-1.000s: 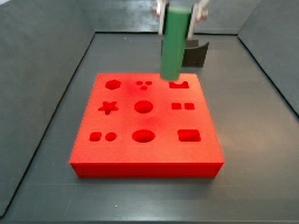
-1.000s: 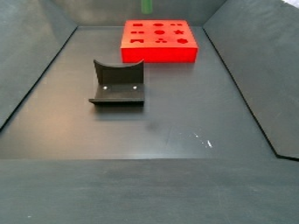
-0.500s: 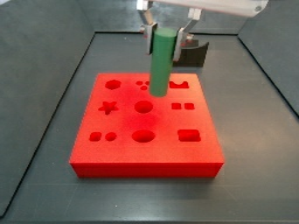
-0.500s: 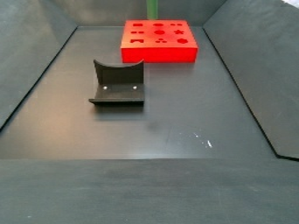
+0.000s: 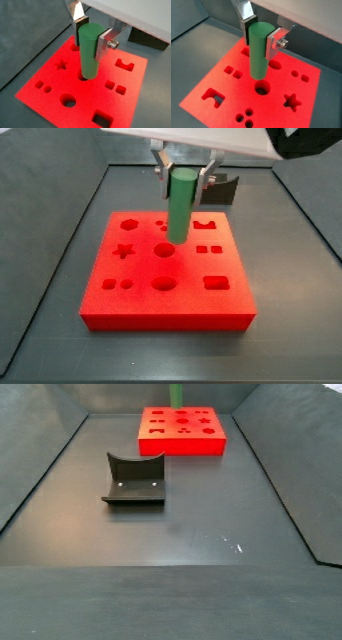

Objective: Insert the round object.

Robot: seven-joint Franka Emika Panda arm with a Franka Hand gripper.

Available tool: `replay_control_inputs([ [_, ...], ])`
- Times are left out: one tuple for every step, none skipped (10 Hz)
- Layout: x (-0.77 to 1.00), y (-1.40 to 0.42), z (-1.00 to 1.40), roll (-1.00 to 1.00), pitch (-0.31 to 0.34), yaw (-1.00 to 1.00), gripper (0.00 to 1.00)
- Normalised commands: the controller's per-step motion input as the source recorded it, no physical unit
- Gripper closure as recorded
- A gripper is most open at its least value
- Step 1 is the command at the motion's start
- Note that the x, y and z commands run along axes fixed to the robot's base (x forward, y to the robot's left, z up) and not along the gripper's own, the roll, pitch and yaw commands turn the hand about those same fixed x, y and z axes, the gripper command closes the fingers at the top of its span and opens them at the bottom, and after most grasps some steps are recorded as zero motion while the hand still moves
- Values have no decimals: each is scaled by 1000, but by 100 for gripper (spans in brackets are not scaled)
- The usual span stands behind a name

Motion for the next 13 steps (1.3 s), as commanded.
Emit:
replay_control_inputs([
  [0,197,-291,96,0,20,100],
  [0,209,-400,0,0,0,100],
  [-66,220,-454,-139,-6,-69,100],
  [-134,0,-214,-40,-11,-66,100],
  [-123,0,-217,-87,-26,-83,100],
  [0,-60,-77,-97,0,-17,100],
  [-14,-31,-51,-110,0,-9,100],
  [-37,-23,-57,-106,-1,0,100],
  [-66,-34,-69,-96,-19,0,100],
  [-131,-9,-89,-99,-34,0,100],
  [-234,0,-111,-101,-71,0,100],
  [-289,0,-94,-87,-106,0,100],
  [-274,0,-117,-83,-107,0,100],
])
